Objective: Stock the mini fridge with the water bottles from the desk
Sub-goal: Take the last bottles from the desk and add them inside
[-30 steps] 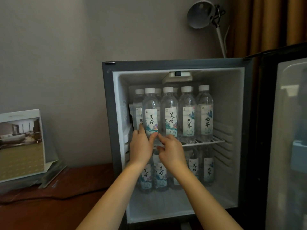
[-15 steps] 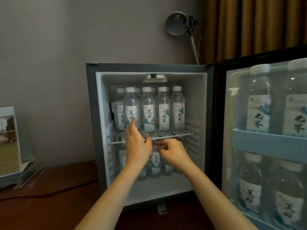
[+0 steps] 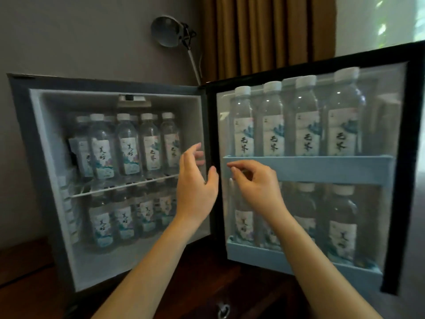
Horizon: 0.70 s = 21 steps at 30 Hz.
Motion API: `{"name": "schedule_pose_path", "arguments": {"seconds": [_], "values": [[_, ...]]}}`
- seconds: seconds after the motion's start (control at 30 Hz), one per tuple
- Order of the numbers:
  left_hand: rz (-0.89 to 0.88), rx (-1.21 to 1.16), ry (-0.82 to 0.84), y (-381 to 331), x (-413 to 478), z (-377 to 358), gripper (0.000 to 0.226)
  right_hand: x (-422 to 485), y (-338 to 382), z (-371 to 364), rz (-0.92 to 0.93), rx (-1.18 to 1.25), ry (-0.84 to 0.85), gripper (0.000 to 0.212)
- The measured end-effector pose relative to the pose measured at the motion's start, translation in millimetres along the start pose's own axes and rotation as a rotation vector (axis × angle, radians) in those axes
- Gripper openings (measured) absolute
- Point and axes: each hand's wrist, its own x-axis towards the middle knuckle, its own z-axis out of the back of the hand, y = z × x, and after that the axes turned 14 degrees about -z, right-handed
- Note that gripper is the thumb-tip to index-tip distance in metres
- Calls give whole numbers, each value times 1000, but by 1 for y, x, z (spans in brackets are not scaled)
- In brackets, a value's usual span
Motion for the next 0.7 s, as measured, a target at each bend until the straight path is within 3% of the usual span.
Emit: {"name": "schedule_pose_path", "arguments": {"seconds": [0.27,0.37,0.47,0.7], "values": [[-166,-207,111,-70,-17,-81,38,-20,-35,116,90,80,-637,19],[-204,-253,146,-85,-24,-104,37,-17,-49,157,36,76,-819,18],[-195,-287,170,-94,-27,-121,37,-6,-72,183,-104,55,-808,22],[-174,-322,184,-95,-31,-136,35,4,-101,197,-356,120,-573,42]]}}
